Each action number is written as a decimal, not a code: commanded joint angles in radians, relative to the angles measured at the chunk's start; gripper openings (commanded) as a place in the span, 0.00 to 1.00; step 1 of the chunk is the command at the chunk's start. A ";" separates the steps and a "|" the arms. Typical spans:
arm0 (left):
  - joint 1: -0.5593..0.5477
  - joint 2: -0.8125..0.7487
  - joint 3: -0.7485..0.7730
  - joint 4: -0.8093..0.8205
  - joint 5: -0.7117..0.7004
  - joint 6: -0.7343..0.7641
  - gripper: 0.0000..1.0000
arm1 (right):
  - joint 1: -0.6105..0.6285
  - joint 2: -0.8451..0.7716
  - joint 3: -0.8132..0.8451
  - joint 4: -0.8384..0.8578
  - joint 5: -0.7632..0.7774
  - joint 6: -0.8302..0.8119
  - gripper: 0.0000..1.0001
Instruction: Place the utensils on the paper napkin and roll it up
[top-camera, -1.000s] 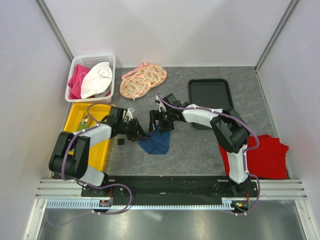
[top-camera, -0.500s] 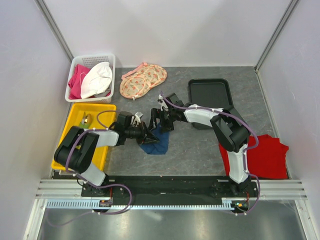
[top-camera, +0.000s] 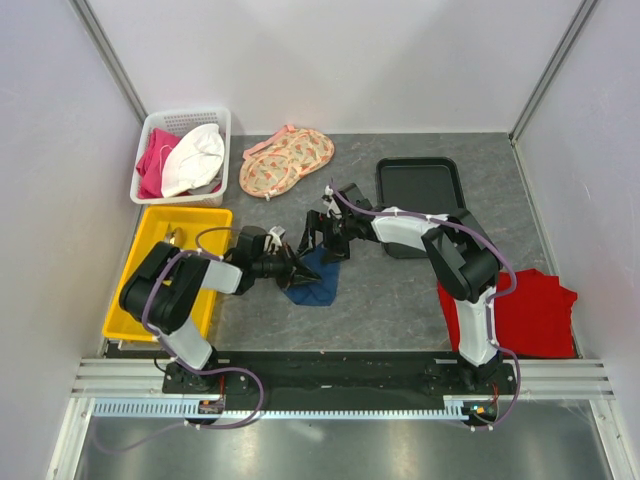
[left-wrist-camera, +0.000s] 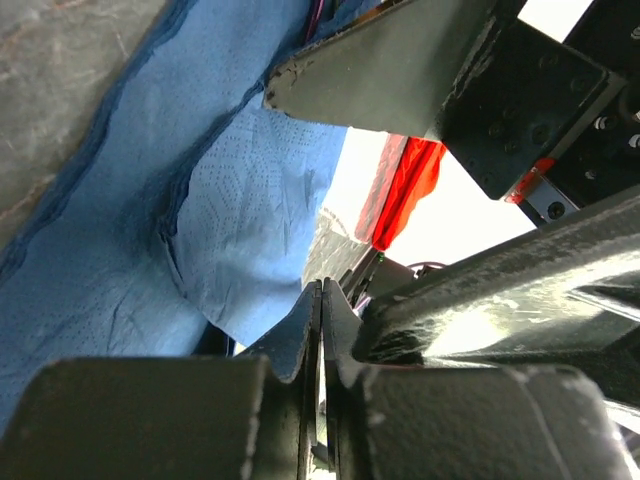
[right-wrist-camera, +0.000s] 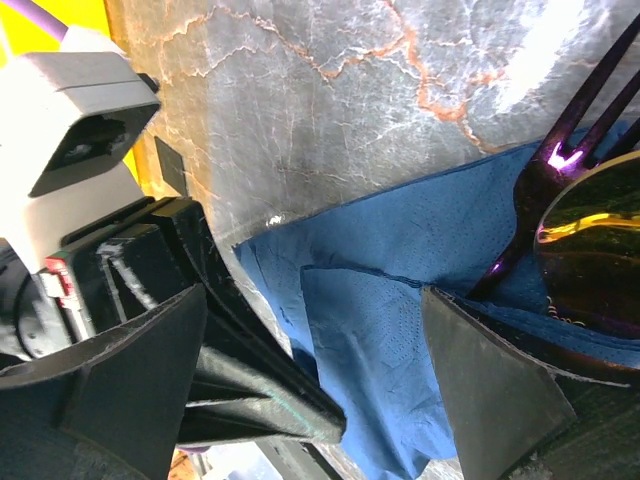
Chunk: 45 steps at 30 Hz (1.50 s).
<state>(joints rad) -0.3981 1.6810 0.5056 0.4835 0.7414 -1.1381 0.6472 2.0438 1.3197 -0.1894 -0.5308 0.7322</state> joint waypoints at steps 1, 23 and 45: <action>-0.013 0.055 0.039 0.073 -0.089 -0.046 0.04 | 0.019 0.062 -0.043 -0.053 -0.009 -0.011 0.98; -0.022 0.106 0.137 -0.319 -0.247 0.136 0.02 | 0.002 0.010 -0.031 -0.033 -0.034 -0.014 0.98; -0.022 0.095 0.122 -0.267 -0.215 0.159 0.02 | -0.015 0.004 -0.086 0.117 -0.119 0.145 0.98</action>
<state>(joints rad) -0.4156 1.7737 0.6426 0.2634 0.6029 -1.0508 0.6281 2.0300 1.2762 -0.1532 -0.6205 0.7952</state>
